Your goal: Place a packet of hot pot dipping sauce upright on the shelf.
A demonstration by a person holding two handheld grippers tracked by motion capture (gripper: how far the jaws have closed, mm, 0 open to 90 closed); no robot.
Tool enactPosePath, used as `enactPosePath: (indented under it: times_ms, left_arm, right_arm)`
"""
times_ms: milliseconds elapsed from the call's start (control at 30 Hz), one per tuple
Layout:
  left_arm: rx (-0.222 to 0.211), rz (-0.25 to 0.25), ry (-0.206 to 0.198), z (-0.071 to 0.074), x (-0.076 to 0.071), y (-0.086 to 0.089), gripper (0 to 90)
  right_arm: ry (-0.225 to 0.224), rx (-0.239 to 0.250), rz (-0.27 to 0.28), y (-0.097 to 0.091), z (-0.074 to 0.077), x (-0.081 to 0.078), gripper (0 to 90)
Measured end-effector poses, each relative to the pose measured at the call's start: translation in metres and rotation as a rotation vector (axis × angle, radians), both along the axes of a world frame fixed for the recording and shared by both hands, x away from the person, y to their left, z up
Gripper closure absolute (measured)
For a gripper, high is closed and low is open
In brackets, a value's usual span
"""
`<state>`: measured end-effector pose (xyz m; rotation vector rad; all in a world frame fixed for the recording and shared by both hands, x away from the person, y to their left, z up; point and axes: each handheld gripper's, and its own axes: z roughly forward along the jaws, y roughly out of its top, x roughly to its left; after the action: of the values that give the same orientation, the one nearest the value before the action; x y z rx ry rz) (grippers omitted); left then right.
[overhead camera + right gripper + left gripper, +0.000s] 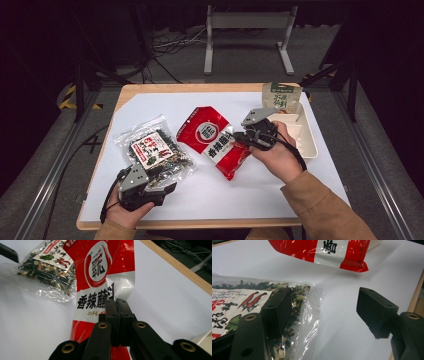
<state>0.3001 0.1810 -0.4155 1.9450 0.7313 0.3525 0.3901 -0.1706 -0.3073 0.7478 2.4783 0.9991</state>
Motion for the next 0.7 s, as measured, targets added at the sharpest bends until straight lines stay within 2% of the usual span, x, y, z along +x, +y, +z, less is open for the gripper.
enactPosePath:
  times_ms: [167,267,567,700]
  left_arm:
    - [-0.026,-0.012,0.004,0.0,0.005,-0.005,30.3]
    - [-0.056,-0.013,0.031,-0.001,0.008,-0.01,29.8]
    - [-0.109,-0.009,0.038,-0.002,0.015,-0.013,29.3]
    - [-0.135,-0.022,0.036,-0.001,0.017,-0.014,29.4]
  right_arm:
    - [-0.019,0.02,0.037,0.002,0.008,-0.015,88.7]
    - [-0.023,0.031,0.057,0.004,0.012,-0.021,88.7]
    - [-0.044,0.06,0.112,0.01,0.019,-0.041,88.7]
    - [-0.052,0.081,0.143,0.015,0.021,-0.051,88.7]
